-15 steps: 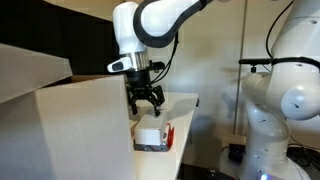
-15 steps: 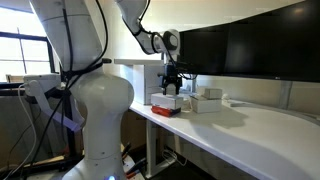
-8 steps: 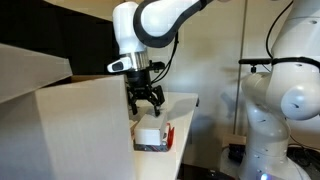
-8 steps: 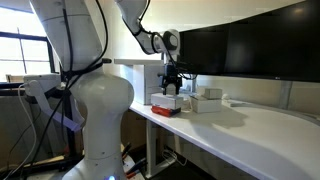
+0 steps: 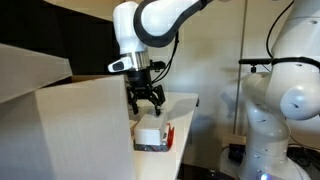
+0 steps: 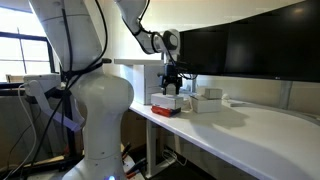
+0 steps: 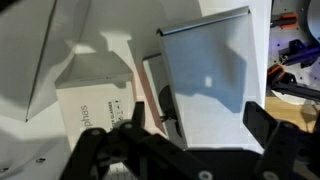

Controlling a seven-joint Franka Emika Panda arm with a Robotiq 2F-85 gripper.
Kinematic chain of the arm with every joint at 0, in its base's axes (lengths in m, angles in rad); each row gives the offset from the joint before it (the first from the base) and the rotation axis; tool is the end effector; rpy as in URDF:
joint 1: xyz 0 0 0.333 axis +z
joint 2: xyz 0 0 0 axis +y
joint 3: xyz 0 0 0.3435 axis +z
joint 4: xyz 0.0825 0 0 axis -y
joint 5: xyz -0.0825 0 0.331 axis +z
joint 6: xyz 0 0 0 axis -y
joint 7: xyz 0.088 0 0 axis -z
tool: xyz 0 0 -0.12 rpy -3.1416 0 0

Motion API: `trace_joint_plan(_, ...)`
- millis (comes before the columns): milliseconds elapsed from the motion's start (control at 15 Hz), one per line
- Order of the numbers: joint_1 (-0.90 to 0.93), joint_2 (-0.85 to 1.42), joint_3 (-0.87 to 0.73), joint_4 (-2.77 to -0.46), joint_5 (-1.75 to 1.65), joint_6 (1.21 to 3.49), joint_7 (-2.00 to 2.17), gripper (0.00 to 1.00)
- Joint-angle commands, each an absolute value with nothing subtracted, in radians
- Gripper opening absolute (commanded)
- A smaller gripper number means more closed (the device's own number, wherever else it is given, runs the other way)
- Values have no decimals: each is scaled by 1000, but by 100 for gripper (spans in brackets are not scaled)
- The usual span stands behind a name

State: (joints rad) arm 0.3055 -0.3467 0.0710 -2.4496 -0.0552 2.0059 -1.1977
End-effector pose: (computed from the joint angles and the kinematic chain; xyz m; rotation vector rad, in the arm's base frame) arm 0.3395 0.1316 0.4592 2.1719 2.2240 -0.1854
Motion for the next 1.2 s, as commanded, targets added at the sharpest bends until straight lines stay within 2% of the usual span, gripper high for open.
trace_joint_plan(0,292,-357,85,-2454,-45,2004,-1208,100)
trace_joint_plan(1133,315,-405,102,-2514,-14,1994,-1246,100)
